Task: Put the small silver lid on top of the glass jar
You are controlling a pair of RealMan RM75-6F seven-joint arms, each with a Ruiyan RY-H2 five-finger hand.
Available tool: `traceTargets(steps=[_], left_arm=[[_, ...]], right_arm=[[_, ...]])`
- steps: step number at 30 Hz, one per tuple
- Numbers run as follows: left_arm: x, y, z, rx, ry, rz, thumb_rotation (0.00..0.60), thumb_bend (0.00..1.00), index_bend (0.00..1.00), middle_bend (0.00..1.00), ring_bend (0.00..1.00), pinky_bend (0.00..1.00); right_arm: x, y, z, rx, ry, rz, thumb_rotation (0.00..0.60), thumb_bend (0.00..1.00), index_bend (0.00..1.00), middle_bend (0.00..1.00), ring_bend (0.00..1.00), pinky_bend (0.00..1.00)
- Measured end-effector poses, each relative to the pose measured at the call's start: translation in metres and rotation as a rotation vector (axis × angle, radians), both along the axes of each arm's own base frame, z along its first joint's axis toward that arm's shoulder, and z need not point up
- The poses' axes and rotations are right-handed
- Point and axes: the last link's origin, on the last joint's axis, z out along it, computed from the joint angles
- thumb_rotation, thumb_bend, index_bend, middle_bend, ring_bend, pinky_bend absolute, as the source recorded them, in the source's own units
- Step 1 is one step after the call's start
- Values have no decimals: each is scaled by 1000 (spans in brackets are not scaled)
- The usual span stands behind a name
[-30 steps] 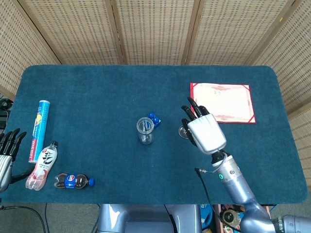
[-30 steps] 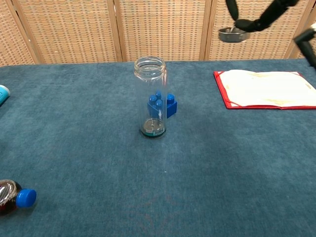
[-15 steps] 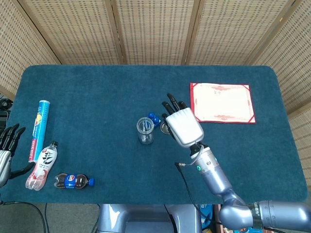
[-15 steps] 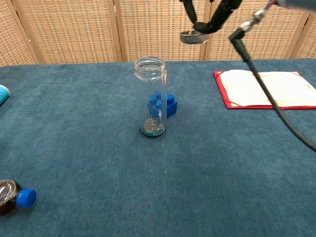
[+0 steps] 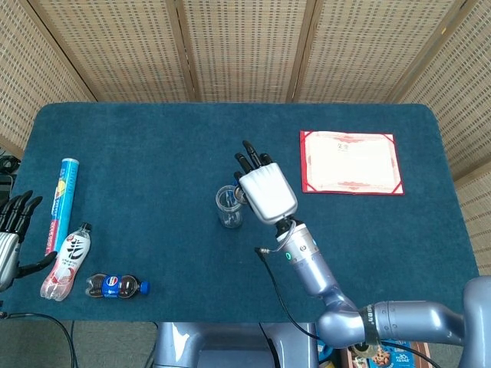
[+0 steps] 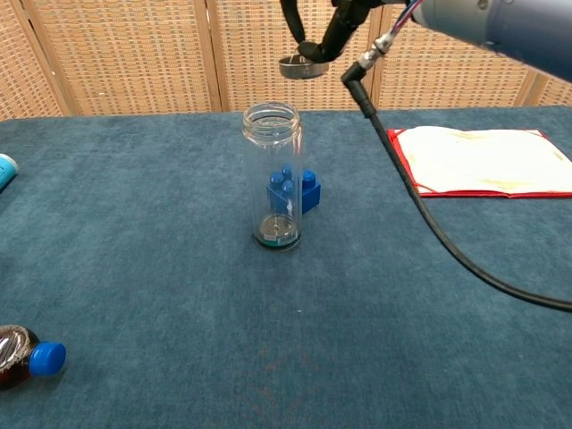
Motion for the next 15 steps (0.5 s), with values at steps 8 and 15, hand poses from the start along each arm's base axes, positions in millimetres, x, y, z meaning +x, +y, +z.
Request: traceTargets(steps=[8,15], left_arm=[[-1,0,0,-6,-8,2,600,202,0,0,0,0],[-4,2,-1,-16,-11,12,600,201,0,0,0,0]], right_arm=[[13,0,-13,6,-20,26,600,591,629,311,105,363],[20,-6,-28,7,-22,33,600,591,629,311,110,363]])
